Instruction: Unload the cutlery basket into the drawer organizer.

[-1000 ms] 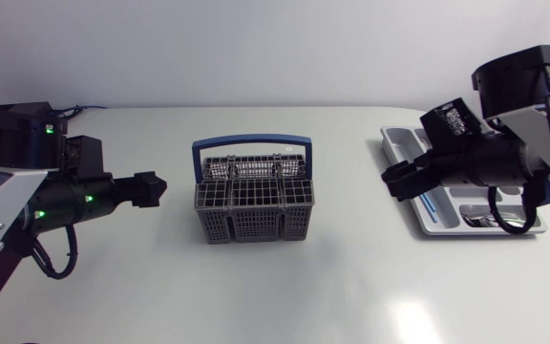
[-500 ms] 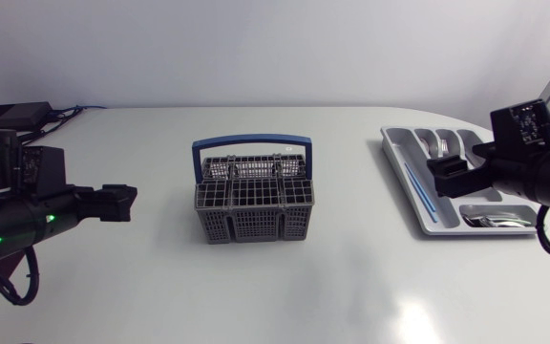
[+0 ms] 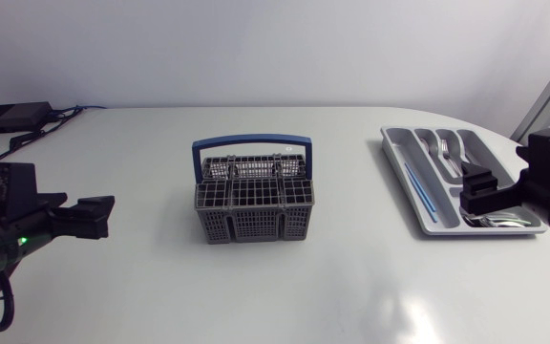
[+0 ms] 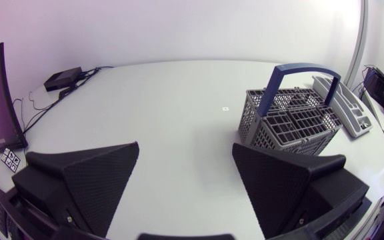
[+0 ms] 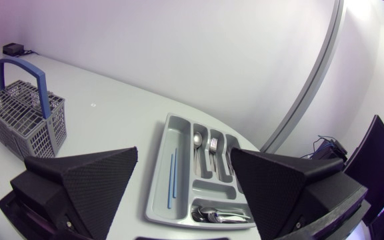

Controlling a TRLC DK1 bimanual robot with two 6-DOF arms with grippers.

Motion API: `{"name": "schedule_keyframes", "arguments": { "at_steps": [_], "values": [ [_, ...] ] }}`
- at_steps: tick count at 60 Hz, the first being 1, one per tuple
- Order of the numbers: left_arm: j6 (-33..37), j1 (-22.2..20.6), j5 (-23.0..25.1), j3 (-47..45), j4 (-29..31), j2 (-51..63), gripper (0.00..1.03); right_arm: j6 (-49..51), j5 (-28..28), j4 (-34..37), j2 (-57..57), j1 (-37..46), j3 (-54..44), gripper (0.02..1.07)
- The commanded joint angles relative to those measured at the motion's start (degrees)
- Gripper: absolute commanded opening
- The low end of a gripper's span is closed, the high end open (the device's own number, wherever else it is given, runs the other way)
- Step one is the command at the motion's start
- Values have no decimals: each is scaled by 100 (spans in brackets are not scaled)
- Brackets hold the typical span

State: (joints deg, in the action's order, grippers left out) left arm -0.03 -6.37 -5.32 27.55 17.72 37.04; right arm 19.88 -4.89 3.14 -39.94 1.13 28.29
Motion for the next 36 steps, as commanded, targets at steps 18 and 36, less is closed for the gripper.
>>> {"name": "schedule_keyframes", "arguments": {
  "at_steps": [18, 36],
  "values": [
    [403, 238, -93, -445, 174, -881, 99, 429, -250, -736, 1147, 46, -975, 102],
    [265, 375, 122, -1241, -496, -1853, 99, -393, 1, -592, 2115, -8, -1606, 102]
  ]
}}
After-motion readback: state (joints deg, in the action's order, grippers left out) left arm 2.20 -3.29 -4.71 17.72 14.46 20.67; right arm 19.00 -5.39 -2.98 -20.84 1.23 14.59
